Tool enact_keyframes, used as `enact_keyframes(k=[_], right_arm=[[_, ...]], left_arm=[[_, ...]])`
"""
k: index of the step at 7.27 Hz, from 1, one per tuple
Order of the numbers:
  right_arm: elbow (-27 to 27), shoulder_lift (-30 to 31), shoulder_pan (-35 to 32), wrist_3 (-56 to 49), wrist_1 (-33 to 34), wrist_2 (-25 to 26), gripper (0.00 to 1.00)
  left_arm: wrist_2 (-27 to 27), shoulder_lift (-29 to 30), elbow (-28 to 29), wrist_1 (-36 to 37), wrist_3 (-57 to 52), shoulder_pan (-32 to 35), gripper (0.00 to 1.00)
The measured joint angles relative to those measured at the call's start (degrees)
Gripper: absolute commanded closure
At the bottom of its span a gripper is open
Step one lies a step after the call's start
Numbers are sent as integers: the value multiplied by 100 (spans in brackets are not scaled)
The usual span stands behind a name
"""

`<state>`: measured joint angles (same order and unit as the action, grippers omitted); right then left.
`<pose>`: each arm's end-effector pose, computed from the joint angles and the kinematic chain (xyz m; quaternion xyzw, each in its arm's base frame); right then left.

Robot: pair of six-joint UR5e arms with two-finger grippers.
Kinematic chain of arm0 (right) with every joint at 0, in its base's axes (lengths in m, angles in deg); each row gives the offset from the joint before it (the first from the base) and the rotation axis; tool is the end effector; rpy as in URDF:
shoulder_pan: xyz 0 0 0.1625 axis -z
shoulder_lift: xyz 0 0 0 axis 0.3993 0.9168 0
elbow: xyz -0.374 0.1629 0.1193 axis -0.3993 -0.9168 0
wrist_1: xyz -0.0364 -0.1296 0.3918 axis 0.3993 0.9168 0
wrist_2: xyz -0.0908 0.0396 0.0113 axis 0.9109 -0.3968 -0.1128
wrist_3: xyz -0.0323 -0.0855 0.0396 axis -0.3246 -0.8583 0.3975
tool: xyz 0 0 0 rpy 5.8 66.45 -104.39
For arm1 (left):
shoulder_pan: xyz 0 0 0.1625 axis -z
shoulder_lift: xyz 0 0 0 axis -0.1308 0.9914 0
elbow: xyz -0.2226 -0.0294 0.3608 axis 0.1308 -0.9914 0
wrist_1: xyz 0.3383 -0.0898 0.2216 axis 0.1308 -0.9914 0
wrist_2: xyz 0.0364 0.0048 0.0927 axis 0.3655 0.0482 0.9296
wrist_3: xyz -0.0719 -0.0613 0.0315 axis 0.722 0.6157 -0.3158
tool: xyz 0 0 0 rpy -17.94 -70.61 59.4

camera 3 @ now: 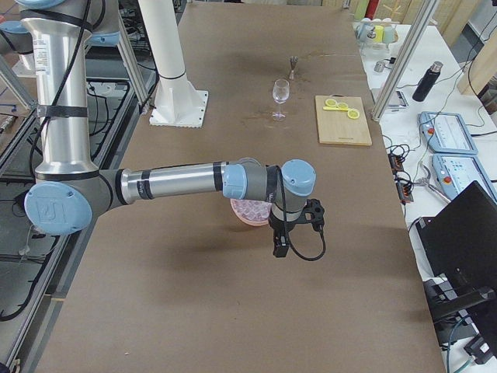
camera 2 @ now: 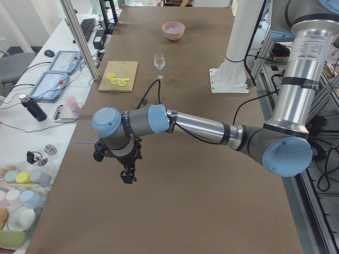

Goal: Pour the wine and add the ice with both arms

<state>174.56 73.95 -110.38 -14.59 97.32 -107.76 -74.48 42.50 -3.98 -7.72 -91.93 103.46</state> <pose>0.0409 -0.4850 0.6137 -0.0204 -0.3532 -0.0568 0.9336 -0.1205 -0.5312 0.5927 -0.0303 0.3834 0.0650 0.9208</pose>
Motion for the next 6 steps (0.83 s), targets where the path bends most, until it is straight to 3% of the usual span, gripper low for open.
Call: enact_keyframes(k=[3, 6], right_arm=[[-37, 30, -51, 38, 20, -2, 0], [-61, 21, -170, 43, 45, -117, 0]], left_arm=[[22, -600, 8, -908, 191, 0, 2], [43, -688, 46, -1147, 452, -12, 2]])
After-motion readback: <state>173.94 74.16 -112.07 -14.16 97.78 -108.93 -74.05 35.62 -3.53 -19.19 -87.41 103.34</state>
